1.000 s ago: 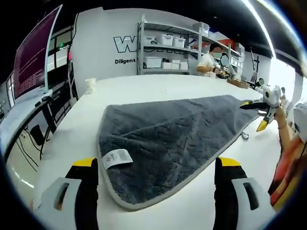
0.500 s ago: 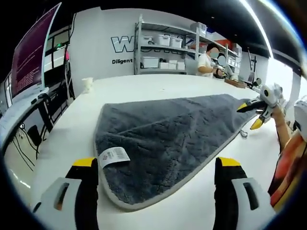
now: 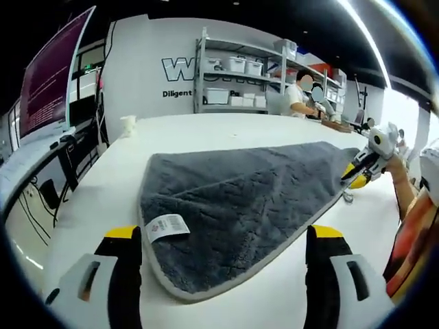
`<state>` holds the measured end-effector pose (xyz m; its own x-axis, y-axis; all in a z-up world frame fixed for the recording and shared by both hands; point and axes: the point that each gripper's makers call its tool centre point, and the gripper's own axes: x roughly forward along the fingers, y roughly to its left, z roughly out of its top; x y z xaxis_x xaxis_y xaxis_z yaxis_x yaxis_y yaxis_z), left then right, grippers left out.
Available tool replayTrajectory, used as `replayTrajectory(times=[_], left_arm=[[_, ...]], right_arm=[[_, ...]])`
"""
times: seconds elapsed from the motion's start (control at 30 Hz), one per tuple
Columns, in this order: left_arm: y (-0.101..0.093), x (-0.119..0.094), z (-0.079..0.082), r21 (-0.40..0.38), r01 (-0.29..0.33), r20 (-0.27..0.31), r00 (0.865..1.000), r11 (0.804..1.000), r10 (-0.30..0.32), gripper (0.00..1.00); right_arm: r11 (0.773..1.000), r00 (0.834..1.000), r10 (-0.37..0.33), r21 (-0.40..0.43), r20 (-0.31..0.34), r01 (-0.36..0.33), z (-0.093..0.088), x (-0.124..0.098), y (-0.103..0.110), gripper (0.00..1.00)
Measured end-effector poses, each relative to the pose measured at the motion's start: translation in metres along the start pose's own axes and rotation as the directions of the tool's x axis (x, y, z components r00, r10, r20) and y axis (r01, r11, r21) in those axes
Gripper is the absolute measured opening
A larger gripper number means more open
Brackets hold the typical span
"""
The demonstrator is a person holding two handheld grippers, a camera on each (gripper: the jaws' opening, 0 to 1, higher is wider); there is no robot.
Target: Open the folded towel by lifting each exposed corner and separating the folded layers until the towel lies flat within the target outline without major curled edges
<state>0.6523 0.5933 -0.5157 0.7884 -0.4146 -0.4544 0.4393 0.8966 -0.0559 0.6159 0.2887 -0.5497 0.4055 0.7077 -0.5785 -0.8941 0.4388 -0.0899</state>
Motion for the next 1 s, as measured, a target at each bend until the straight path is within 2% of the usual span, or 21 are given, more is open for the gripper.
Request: replayTrajectory(times=[0.07,0.13,0.23,0.63,0.77,1.0], left_arm=[[-0.001,0.001,-0.001,0.001,0.004,-0.004,1.0,1.0,-0.004,0.96],[-0.001,0.002,-0.002,0.003,0.007,-0.007,1.0,1.0,-0.007,0.96],[-0.002,0.002,-0.002,0.005,0.009,-0.006,1.0,1.0,-0.009,0.96],[-0.003,0.002,-0.004,0.022,0.01,-0.013,1.0,1.0,-0.009,0.95],[-0.006,0.002,-0.002,0.023,0.02,-0.009,1.0,1.0,-0.02,0.91],[-0.006,-0.001,0.0,0.033,0.017,-0.005,1.0,0.999,-0.017,0.92]], right_arm=[[1.0,1.0,-0.001,0.007,-0.011,0.001,-0.002,0.001,-0.002,0.0],[1.0,1.0,-0.003,-0.005,-0.022,0.003,-0.004,0.004,-0.003,0.0],[1.0,0.999,0.011,0.019,-0.042,-0.01,-0.009,0.006,-0.002,0.05],[0.995,0.998,0.037,0.097,-0.051,-0.032,-0.013,0.005,0.001,0.01],[0.988,0.997,0.068,0.142,-0.046,-0.061,-0.013,0.004,0.008,0.0],[0.983,0.99,0.132,0.135,-0.044,-0.125,-0.012,0.003,0.022,0.0]])
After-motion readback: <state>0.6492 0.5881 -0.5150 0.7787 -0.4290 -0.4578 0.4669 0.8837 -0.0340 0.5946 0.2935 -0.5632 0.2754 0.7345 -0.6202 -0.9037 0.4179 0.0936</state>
